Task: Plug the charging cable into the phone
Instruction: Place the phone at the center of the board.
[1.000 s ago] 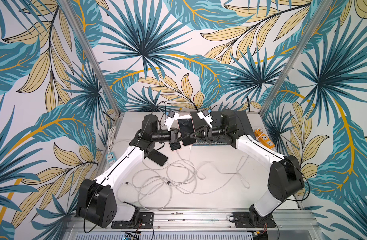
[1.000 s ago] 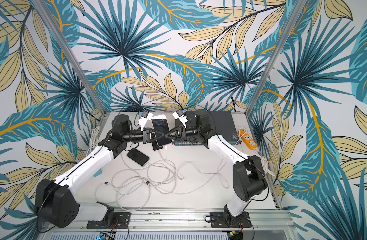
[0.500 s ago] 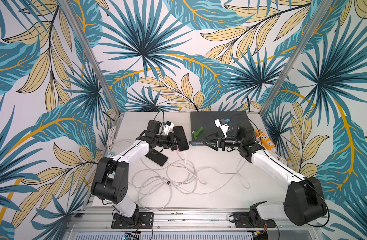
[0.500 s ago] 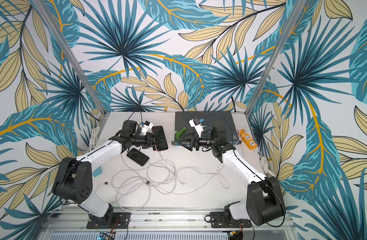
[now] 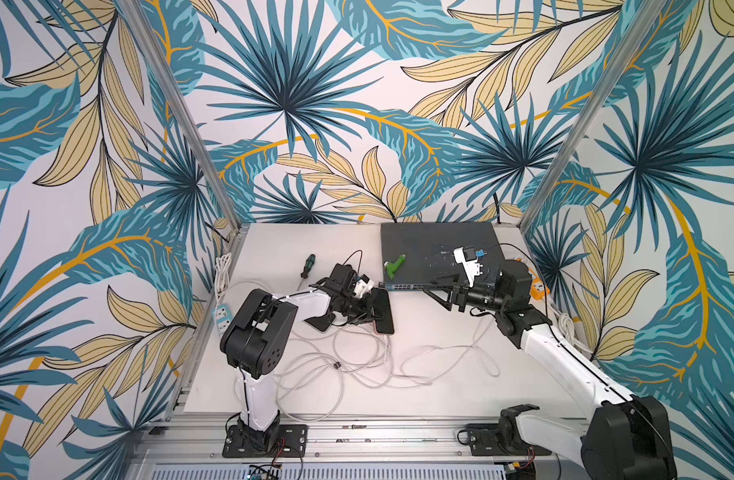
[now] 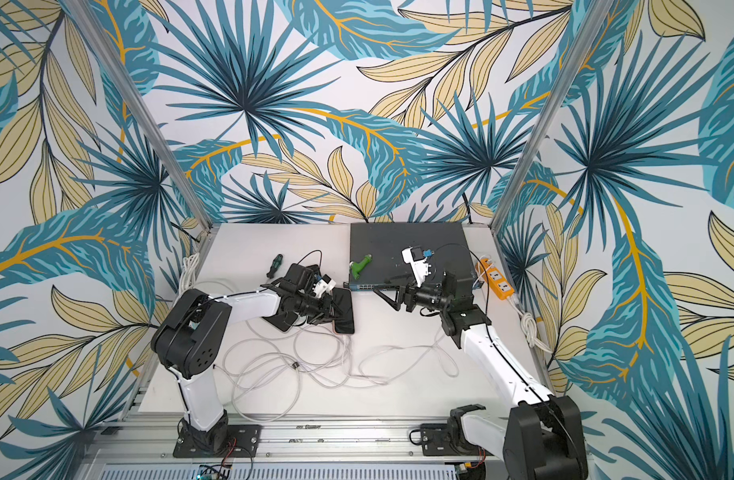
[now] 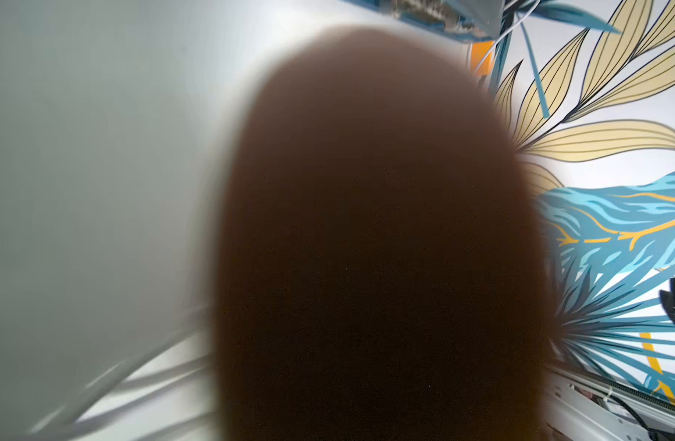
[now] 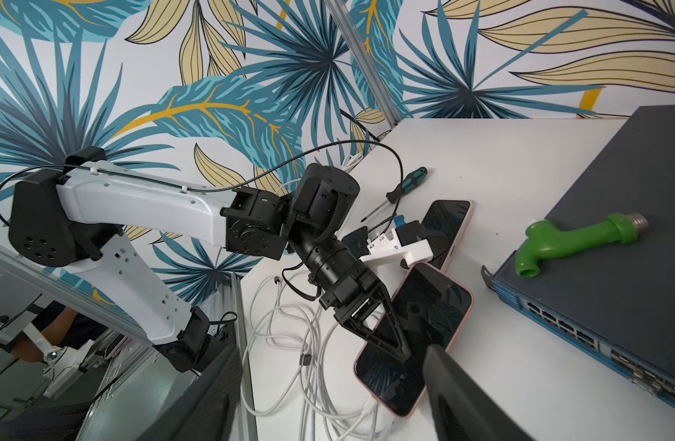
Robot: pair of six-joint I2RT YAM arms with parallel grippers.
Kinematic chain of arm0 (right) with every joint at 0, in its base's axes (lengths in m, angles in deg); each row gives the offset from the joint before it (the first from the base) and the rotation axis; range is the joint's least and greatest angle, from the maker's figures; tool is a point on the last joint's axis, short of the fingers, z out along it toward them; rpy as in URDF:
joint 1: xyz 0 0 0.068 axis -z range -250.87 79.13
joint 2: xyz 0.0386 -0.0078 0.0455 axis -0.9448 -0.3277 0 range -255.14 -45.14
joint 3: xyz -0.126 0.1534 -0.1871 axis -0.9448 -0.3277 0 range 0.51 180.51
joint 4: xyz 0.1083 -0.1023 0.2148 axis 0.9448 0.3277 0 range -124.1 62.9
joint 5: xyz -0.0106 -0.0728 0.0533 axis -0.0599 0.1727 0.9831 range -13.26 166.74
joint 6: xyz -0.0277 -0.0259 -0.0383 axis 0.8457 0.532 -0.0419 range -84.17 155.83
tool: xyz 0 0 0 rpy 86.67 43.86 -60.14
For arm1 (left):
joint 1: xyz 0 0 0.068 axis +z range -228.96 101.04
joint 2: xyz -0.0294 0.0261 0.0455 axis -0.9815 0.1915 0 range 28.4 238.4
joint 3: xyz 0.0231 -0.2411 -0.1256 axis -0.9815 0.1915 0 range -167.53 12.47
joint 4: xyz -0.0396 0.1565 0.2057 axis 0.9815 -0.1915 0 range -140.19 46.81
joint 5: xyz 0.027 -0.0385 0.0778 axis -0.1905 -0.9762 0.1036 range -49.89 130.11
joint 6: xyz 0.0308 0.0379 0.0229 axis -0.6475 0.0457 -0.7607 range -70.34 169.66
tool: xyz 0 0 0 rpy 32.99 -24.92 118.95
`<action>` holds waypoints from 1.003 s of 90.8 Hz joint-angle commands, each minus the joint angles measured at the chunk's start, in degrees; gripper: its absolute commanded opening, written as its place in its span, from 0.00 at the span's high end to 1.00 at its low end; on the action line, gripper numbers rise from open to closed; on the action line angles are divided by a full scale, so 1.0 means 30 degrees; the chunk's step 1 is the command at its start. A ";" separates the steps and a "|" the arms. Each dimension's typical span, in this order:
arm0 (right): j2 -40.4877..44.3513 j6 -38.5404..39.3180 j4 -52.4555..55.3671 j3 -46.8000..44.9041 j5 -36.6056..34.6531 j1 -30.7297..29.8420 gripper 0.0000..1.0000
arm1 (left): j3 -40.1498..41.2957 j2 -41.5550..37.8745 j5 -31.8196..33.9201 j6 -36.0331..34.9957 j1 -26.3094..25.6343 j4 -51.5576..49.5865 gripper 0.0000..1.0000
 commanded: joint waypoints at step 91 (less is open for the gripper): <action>0.4323 0.3624 0.2744 -0.3516 -2.5775 0.7169 0.01 | 0.9693 -1.5223 2.5943 -1.0098 0.3443 0.6229 0.00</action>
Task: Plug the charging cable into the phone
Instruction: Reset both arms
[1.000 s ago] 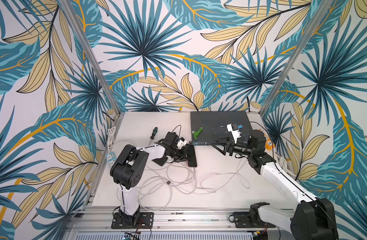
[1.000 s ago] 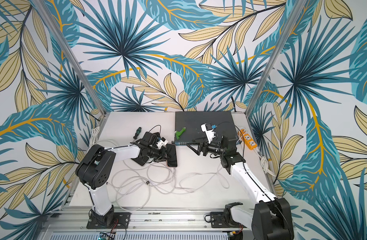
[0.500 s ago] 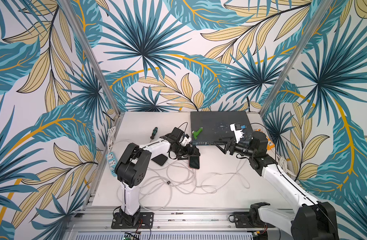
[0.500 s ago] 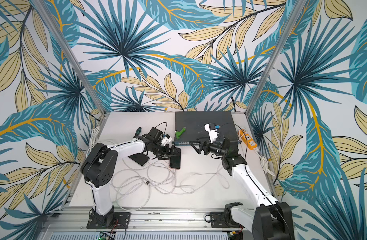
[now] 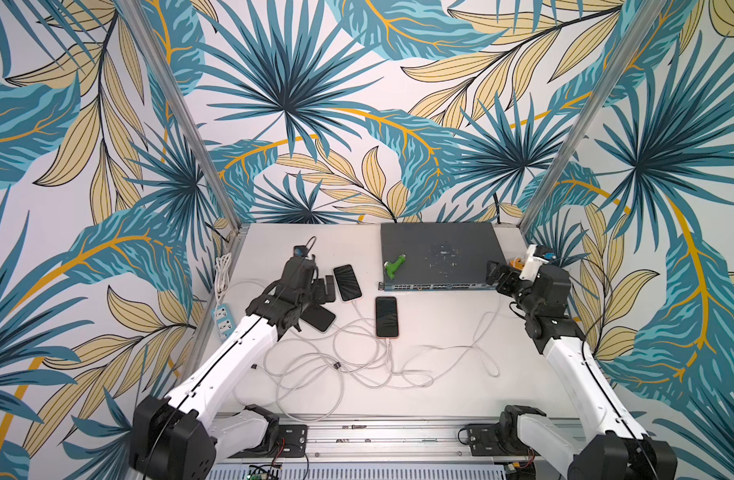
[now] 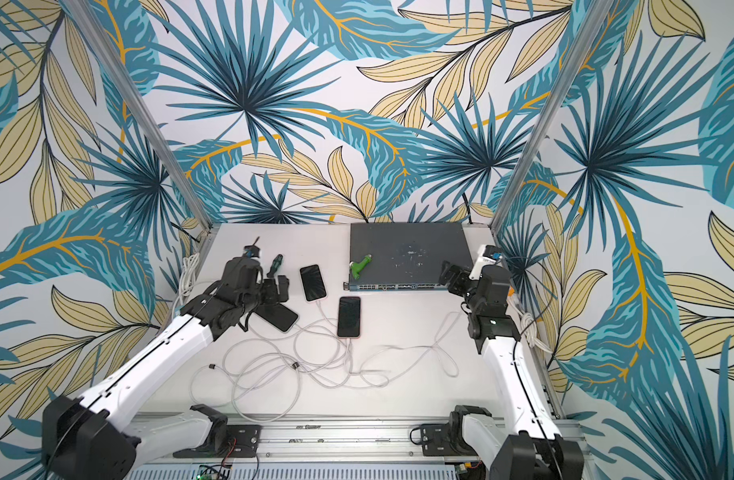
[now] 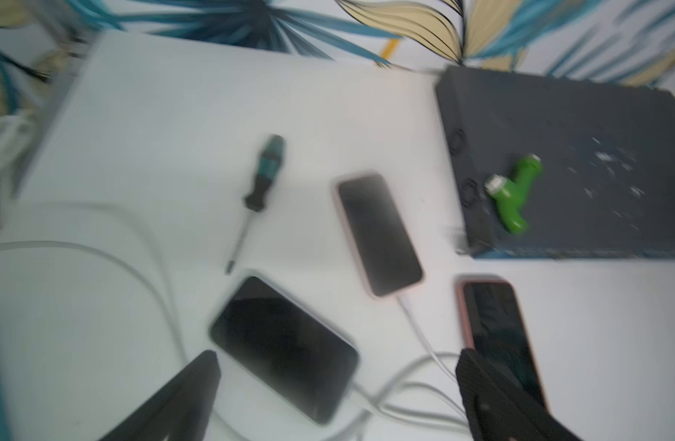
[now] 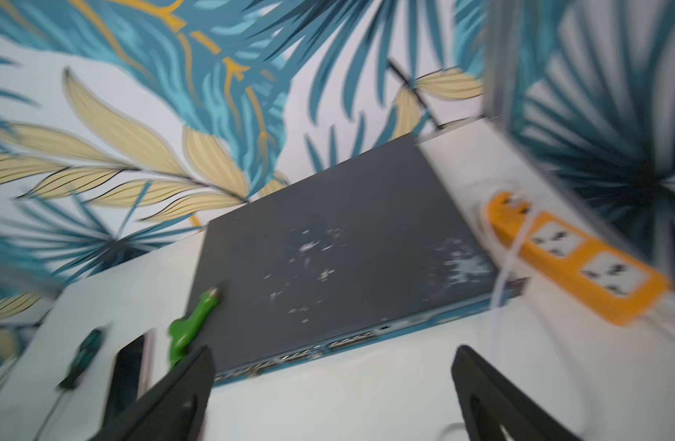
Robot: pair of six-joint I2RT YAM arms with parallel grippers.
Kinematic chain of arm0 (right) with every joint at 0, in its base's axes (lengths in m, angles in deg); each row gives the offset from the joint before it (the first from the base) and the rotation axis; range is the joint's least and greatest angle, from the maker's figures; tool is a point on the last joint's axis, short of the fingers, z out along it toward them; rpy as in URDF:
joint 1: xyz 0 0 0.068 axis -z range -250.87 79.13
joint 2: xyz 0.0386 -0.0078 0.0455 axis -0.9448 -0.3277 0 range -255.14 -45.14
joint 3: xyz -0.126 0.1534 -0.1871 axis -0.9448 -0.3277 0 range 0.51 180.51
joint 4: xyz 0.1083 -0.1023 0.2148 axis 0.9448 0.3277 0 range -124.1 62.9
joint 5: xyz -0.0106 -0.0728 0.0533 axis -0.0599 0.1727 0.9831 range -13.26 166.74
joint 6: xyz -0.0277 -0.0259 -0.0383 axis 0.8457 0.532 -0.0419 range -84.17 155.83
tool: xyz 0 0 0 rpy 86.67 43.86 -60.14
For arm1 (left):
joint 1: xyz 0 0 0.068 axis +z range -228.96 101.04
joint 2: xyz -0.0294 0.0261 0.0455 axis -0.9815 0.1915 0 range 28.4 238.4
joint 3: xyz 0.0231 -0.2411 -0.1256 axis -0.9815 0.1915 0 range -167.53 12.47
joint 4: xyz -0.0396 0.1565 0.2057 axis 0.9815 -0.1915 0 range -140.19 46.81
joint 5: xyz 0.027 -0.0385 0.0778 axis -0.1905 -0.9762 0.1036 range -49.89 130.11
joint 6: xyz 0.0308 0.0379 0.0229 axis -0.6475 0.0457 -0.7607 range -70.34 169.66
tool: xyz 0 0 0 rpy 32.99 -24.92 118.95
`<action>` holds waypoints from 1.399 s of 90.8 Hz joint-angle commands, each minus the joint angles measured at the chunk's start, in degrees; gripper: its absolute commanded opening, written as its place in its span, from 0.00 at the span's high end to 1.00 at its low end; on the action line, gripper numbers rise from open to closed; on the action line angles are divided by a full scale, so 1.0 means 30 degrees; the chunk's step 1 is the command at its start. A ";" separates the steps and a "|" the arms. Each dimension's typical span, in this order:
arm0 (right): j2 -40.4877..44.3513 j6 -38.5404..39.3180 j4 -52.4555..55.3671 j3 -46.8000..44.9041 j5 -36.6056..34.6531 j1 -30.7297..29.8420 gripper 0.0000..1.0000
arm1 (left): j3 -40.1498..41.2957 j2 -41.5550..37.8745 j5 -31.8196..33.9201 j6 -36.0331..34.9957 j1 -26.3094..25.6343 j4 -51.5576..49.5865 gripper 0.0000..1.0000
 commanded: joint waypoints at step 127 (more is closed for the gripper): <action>-1.0057 0.4833 -1.7387 -0.6531 -0.3055 0.7560 0.00 | 0.7373 0.7669 -0.2268 -0.7621 0.4542 2.1317 0.00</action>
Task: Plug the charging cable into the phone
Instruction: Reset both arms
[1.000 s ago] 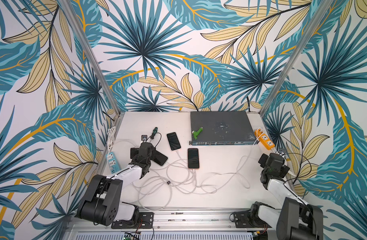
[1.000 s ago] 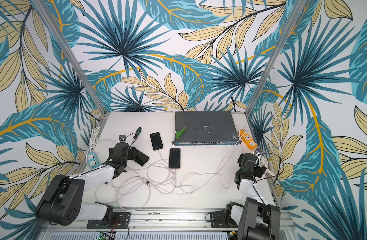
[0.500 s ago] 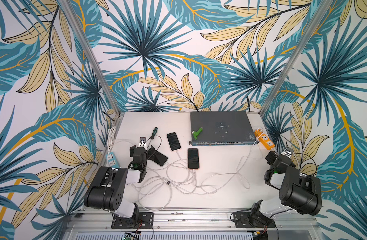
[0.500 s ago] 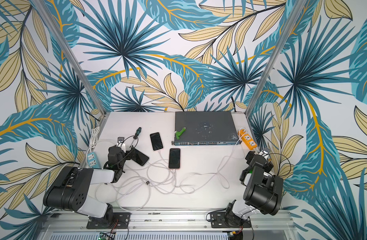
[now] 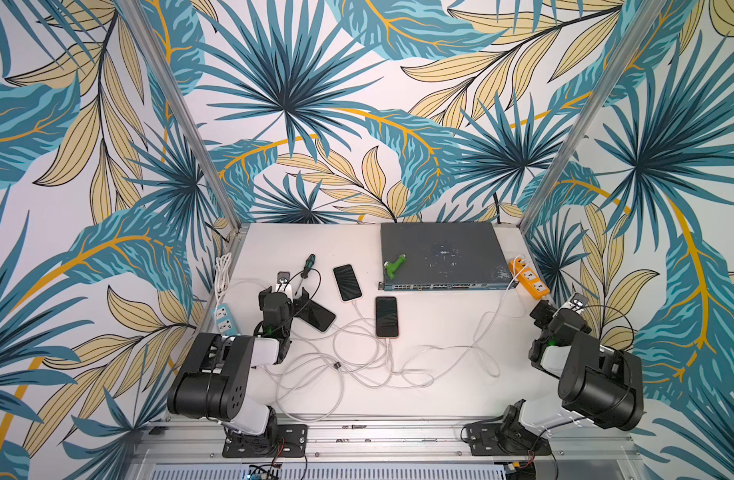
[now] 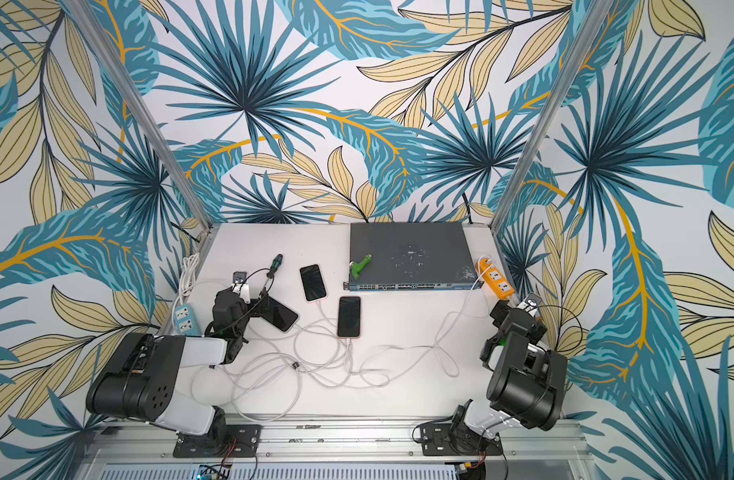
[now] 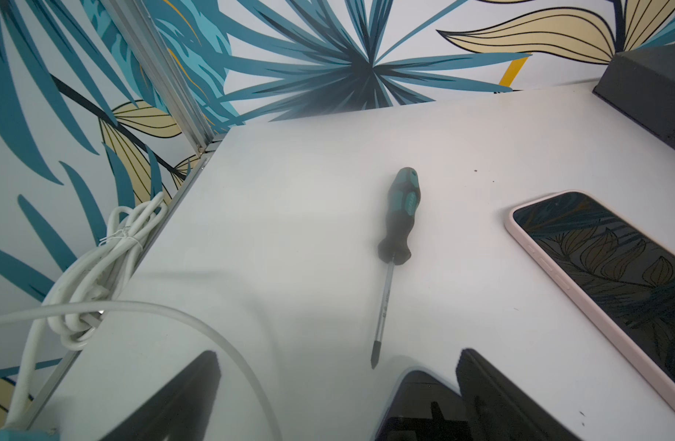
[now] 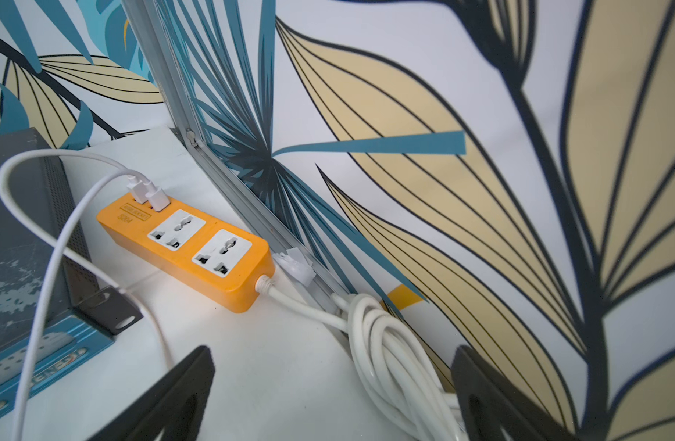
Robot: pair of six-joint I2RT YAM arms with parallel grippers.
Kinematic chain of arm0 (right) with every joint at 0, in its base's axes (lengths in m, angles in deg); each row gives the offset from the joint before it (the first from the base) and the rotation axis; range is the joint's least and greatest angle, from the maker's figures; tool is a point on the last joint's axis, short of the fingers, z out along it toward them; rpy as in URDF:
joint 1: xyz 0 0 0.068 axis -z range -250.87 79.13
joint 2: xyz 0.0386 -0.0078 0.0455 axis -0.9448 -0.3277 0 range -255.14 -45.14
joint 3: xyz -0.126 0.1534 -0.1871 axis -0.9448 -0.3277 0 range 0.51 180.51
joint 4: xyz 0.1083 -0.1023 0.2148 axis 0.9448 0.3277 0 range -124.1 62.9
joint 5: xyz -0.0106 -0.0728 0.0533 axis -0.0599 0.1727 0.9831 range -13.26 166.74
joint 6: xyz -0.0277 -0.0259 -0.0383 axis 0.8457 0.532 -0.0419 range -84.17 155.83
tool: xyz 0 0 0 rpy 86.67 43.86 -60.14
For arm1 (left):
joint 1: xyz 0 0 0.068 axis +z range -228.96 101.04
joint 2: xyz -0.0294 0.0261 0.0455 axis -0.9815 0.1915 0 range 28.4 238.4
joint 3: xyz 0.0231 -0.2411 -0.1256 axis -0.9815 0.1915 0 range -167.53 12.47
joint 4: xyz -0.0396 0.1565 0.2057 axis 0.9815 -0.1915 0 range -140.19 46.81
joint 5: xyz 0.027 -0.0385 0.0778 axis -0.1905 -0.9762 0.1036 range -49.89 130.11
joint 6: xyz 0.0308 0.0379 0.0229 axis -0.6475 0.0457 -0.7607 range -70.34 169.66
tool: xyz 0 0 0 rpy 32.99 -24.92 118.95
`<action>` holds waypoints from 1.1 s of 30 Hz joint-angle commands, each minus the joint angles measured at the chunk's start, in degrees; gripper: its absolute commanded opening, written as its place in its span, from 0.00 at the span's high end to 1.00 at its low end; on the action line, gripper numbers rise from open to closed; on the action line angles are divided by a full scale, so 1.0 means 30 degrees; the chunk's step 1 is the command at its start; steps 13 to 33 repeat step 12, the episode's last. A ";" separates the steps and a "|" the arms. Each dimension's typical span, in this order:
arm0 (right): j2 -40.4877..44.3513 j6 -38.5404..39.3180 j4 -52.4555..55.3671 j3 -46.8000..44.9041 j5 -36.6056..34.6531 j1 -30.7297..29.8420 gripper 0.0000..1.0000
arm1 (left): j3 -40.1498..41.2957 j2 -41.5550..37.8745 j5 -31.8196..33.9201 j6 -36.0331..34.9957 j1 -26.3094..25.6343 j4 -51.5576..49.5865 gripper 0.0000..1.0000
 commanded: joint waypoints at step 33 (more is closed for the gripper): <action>0.0145 0.0399 0.0796 0.0706 0.1358 -0.0002 0.00 | -0.0358 -0.0157 -0.0234 0.0099 0.0099 0.0523 0.00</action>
